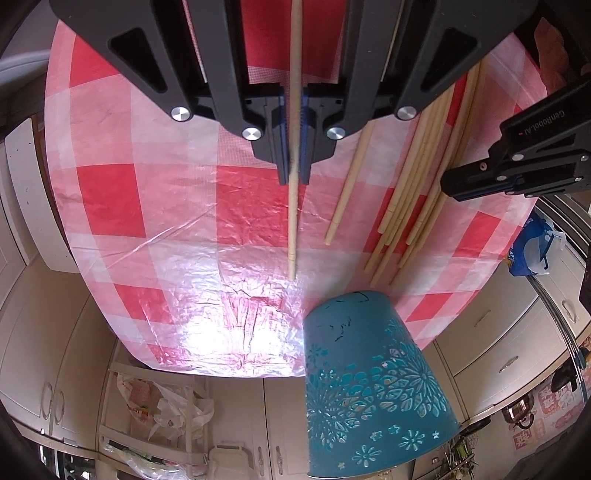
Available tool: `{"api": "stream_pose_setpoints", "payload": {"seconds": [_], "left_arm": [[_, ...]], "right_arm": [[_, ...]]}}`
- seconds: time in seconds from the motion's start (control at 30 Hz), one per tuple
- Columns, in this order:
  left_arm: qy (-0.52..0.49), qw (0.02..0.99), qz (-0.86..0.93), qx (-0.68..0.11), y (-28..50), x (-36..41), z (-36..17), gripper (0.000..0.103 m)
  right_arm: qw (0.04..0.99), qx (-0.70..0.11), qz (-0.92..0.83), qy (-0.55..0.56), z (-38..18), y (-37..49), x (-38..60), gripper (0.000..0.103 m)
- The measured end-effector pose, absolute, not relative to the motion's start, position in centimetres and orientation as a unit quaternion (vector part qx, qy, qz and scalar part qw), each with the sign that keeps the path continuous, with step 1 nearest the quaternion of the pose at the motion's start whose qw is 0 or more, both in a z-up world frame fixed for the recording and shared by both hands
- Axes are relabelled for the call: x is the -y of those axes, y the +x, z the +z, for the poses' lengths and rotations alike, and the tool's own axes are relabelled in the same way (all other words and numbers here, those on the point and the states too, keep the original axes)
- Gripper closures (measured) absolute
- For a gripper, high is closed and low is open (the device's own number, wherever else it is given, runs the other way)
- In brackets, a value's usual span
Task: Organize utensils
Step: 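Close the left gripper on one chopstick while the right gripper closes on another, then lift the left chopstick over the blue bin and open while right carries its chopstick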
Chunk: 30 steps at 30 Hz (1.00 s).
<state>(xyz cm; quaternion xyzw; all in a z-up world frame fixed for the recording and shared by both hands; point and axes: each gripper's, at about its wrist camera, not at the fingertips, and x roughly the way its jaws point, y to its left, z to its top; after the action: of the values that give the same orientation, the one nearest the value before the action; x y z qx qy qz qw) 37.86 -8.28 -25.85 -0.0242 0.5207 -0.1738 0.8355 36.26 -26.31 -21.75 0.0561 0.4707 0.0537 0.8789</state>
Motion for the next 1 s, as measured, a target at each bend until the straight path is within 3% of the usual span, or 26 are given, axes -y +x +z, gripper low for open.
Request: {"api": "stream_pose_setpoints", "payload": {"seconds": [0.7,0.77,1.0], "left_arm": [[0.021,0.839,-0.13,-0.529,45.7,9.8,-25.9,0.088],[0.029,0.84,-0.135,-0.524,45.6,9.9,-25.8,0.097],[-0.036,0.859,-0.181,-0.478,43.3,7.3,-21.2,0.098]], "right_arm": [[0.88,-0.471,0.055,0.038,-21.8,36.4,26.0,0.097],[0.878,-0.471,0.059,0.056,-21.8,36.4,26.4,0.097],[0.859,-0.467,0.086,0.193,-22.3,36.4,29.0,0.097]]}}
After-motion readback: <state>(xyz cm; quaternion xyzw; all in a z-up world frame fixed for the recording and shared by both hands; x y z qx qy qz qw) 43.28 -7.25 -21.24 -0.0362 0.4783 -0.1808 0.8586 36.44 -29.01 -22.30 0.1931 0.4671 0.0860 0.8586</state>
